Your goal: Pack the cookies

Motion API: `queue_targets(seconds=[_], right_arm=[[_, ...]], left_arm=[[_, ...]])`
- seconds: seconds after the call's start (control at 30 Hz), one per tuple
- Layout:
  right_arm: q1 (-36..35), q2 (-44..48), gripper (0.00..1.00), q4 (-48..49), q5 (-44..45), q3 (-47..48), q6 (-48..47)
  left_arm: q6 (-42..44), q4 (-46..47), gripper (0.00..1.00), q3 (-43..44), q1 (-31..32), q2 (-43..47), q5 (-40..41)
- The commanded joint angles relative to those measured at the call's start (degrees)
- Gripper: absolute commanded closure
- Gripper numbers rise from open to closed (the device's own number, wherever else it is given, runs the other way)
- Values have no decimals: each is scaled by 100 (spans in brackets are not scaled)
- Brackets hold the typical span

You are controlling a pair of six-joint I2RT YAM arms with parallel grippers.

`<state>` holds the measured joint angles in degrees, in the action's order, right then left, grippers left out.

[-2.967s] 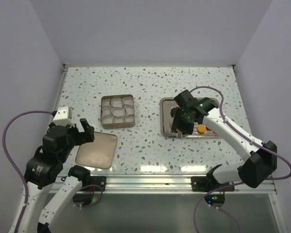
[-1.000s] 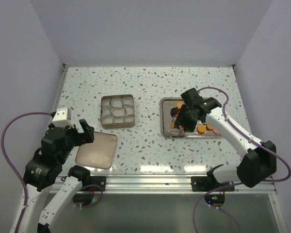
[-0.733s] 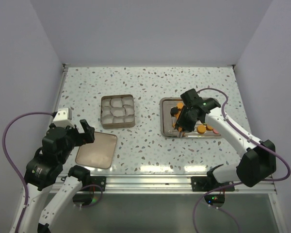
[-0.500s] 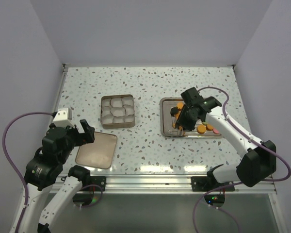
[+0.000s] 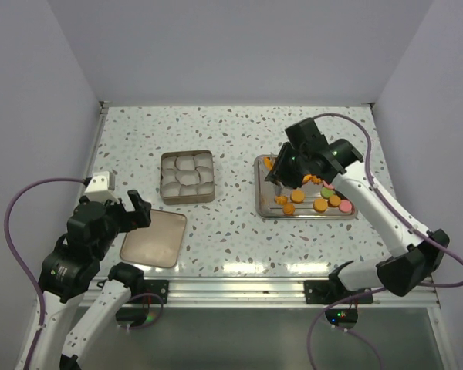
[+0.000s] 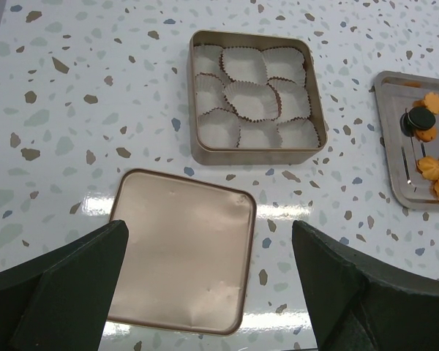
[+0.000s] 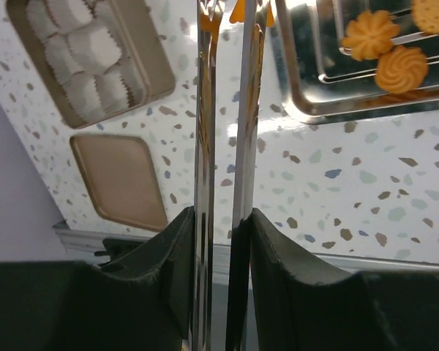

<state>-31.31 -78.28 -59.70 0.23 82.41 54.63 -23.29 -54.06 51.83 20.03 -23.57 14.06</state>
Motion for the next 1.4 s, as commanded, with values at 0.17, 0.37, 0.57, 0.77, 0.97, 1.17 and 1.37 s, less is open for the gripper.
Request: queue_targets(seconds=[0.17, 0.37, 0.57, 0.77, 0.97, 1.17, 1.37], right_arm=[[-1087, -1204, 81, 573, -119, 1786, 153], [-1298, -2067, 81, 1144, -567, 2630, 241], [-1597, -3192, 82, 1435, -761, 3508, 267], [-1747, -4186, 82, 1672, -963, 4353, 390], [-1826, -4704, 82, 1901, -1104, 4696, 610], [-1835, -4837, 82, 2094, -1113, 4538, 733], [-1844, -4977, 79, 2156, -1060, 4520, 786]], left_arm=[[132, 282, 0, -24, 27, 37, -106], [149, 291, 0, -15, 27, 46, -123], [140, 300, 0, -33, 27, 160, -123], [149, 300, 0, -33, 27, 239, -123], [149, 309, 0, -42, 27, 309, -141], [167, 326, 0, -59, 27, 336, -167], [193, 344, 0, -59, 27, 345, -220]])
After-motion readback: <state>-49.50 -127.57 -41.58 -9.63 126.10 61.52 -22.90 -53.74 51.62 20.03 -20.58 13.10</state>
